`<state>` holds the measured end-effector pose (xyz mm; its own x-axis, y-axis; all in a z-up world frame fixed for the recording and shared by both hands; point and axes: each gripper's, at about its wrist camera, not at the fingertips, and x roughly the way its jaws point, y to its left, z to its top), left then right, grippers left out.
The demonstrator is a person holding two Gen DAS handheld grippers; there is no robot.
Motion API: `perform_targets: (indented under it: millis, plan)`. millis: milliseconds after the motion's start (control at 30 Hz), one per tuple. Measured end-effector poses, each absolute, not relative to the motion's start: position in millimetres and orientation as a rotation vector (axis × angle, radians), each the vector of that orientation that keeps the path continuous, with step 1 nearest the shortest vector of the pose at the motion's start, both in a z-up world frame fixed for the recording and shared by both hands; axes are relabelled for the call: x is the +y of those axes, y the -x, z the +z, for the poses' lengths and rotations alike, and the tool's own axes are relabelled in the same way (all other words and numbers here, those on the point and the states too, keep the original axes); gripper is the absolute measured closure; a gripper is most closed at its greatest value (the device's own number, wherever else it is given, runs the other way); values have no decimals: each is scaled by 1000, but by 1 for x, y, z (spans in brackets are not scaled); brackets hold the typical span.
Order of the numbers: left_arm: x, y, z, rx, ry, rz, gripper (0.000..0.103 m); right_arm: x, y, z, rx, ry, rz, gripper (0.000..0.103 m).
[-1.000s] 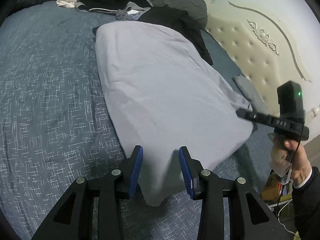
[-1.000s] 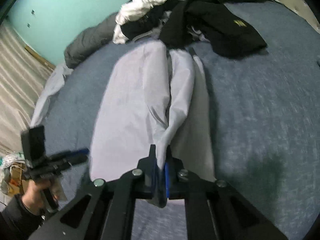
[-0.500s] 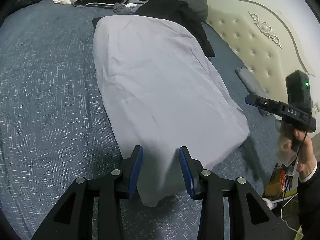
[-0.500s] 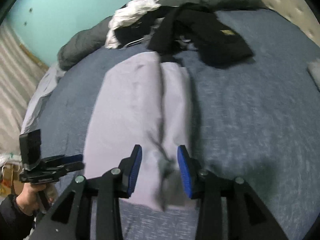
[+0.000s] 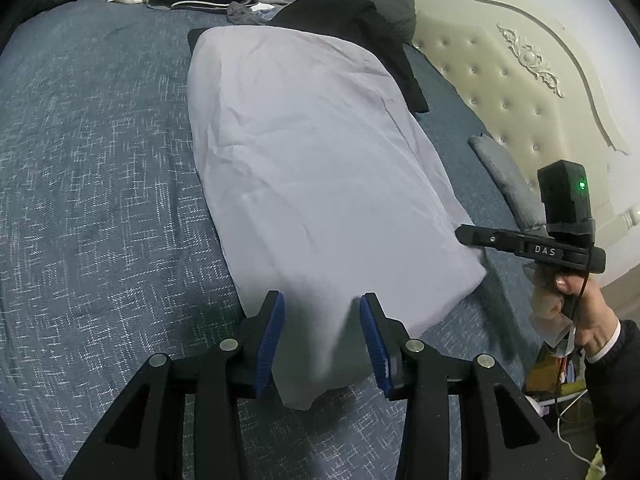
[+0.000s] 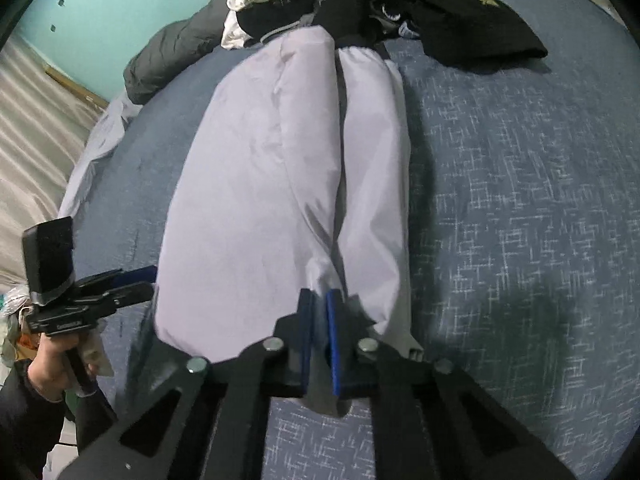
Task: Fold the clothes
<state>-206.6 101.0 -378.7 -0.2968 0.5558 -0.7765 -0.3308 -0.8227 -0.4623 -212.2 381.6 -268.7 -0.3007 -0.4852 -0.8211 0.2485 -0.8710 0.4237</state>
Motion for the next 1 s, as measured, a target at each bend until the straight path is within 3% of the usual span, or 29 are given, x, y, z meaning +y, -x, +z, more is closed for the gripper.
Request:
perform_targets:
  millis: [200, 400, 767, 1000]
  plan:
    - [85, 214, -379, -283, 1411, 2143, 60, 385, 207, -255, -261, -1450, -2222, 100]
    - [85, 216, -391, -272, 1454, 2139, 60, 385, 205, -280, -235, -1526, -2225, 99]
    - [89, 213, -398, -281, 1453, 2157, 59, 375, 212, -222, -191, -1332, -2307, 94]
    - [92, 212, -401, -282, 1457, 2154, 59, 341, 223, -259, -97, -1463, -2233, 95]
